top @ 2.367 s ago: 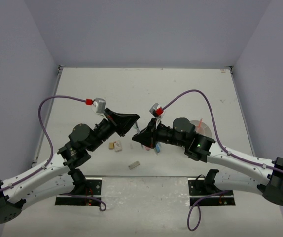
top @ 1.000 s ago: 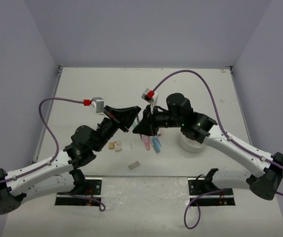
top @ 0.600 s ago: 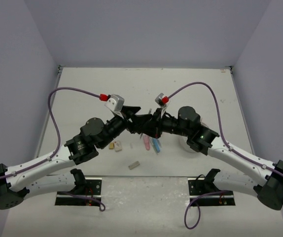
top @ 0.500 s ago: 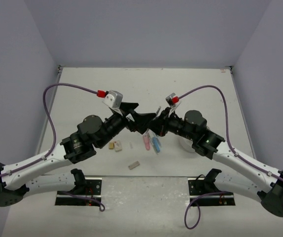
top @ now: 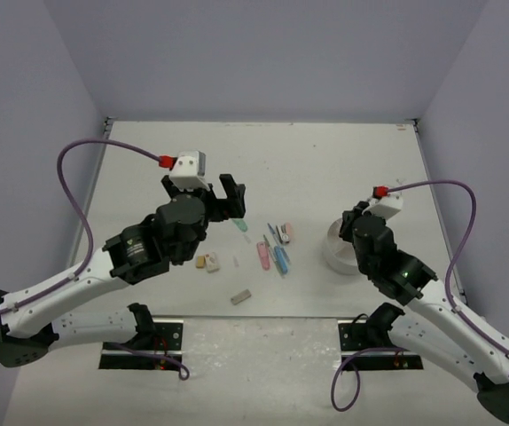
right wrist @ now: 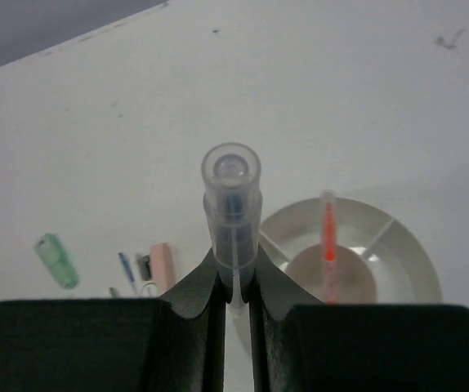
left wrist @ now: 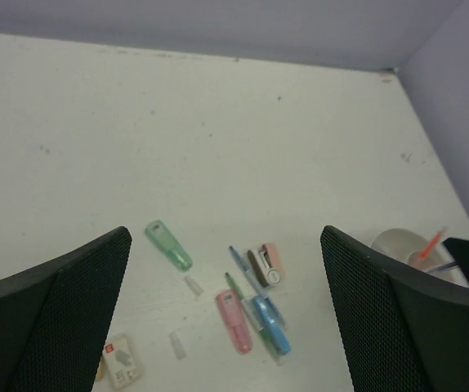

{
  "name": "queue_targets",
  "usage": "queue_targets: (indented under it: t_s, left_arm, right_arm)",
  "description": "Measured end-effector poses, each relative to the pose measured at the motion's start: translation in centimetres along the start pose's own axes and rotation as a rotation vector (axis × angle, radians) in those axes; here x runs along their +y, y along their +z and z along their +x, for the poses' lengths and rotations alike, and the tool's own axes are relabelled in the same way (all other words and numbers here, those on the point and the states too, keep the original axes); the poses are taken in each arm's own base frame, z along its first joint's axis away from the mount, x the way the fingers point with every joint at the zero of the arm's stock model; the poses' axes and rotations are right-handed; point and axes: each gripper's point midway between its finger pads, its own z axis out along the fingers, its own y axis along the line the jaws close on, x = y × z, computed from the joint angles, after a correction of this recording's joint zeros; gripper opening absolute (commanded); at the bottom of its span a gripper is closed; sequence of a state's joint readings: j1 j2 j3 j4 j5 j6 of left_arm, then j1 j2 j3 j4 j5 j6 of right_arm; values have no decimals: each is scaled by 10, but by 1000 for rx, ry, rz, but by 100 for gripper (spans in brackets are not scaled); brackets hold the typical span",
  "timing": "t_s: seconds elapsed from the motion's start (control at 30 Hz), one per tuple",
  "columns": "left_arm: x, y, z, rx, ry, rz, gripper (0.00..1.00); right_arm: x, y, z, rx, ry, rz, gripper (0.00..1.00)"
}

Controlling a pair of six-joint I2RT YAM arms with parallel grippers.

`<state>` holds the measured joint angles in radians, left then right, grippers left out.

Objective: Sort the stationery into containers
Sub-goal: Place the pen in the storage box.

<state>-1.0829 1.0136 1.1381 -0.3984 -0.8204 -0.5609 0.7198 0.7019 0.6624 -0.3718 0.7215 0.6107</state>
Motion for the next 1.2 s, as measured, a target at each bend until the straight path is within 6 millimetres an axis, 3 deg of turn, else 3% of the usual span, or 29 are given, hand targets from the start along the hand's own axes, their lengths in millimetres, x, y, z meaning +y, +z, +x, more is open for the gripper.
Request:
queue_targets:
  t_s: [0.17,0.33,0.4,0.5,0.57,0.6,0.93,1.07,1.2]
  left_arm:
    - [13,20,63,147,134,-58,100]
    - [15,25,95,229,179,-53,100]
    - [15,24,99,241,181,-44,100]
    - [14,24,102,250,180,-35,100]
    - [15,23,104,254,180,-30,100]
    - [15,22,105,255,180,-29,100]
    - [28,23,106,258,159,-53,100]
    - [46,31,108,270,119,-127,100]
    - [88,41,108,293,66,-275,100]
  right_arm:
    - [-41,4,6,-5,-67,177,0]
    - [-53,10,14,9,-107,255,0]
    - [-56,13,19,22,-127,277,1]
    - [-58,15,25,40,-148,296,26]
    - [-59,16,26,46,-155,302,48]
    - [-59,16,27,47,-157,303,54]
    - [-53,10,22,58,-138,258,59]
    - [-38,-1,-4,34,-99,195,55]
    - [-12,-22,-43,-20,-61,57,50]
